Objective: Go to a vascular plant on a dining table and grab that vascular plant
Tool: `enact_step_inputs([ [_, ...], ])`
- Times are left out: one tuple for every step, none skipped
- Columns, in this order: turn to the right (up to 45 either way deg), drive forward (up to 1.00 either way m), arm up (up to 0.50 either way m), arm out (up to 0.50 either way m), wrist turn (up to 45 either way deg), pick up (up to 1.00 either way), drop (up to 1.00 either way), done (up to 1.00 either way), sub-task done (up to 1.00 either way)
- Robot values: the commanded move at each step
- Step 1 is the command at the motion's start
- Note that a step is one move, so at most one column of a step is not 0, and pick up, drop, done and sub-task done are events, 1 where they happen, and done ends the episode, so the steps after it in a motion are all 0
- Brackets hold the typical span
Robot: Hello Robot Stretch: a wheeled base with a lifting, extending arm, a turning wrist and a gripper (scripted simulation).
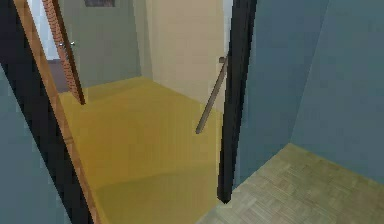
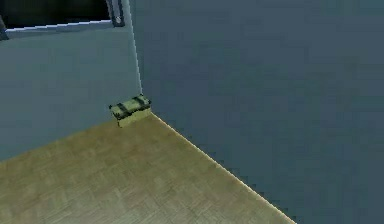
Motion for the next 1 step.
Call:
enact_step_inputs([
  [-3.0,0.0,0.0,0.0,0.0,0.0,0.0,0.0,0.0],
])
